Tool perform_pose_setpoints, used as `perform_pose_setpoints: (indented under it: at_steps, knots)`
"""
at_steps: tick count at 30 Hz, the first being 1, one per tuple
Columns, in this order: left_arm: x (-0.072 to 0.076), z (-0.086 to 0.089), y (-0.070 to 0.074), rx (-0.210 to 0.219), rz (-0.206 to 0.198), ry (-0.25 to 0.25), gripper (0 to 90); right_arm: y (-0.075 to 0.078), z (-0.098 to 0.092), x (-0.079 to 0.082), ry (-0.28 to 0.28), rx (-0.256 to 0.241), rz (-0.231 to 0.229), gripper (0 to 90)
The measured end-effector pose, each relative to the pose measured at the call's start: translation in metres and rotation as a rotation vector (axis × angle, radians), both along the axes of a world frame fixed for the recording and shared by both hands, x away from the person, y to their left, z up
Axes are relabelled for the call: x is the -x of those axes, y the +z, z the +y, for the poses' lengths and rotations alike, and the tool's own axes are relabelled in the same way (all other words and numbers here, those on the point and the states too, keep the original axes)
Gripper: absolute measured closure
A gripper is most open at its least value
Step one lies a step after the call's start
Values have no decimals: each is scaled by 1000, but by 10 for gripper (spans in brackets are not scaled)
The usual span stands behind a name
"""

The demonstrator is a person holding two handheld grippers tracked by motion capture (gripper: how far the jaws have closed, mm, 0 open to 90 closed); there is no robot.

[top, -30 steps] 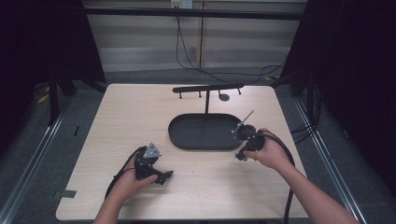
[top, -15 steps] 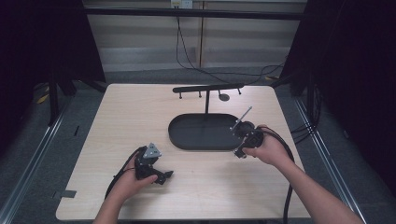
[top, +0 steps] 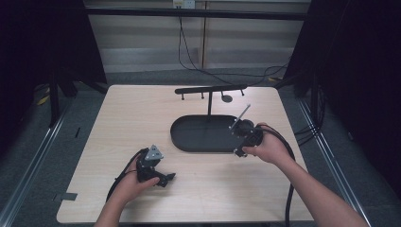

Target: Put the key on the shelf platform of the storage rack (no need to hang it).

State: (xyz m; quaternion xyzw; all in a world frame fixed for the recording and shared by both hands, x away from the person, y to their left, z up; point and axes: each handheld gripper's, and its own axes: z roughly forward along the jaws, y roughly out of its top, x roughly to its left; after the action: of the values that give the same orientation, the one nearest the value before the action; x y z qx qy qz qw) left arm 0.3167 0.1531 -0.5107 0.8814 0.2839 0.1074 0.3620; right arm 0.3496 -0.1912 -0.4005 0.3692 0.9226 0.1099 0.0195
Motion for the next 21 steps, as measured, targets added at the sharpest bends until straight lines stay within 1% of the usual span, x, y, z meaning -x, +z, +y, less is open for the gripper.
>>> perform_pose_setpoints:
  at_steps: [4, 19, 20, 21]
  knots:
    - [0, 0, 0, -1, 0, 0, 0, 3, 3, -2, 11, -6, -3, 713]
    - [0, 0, 0, -1, 0, 0, 0, 16, 8, -10, 14, -13, -23, 714]
    - [0, 0, 0, 8, 1, 7, 0, 16, 9, -11, 14, -17, -23, 713]
    - [0, 0, 0, 8, 1, 7, 0, 16, 9, -11, 14, -17, -23, 713]
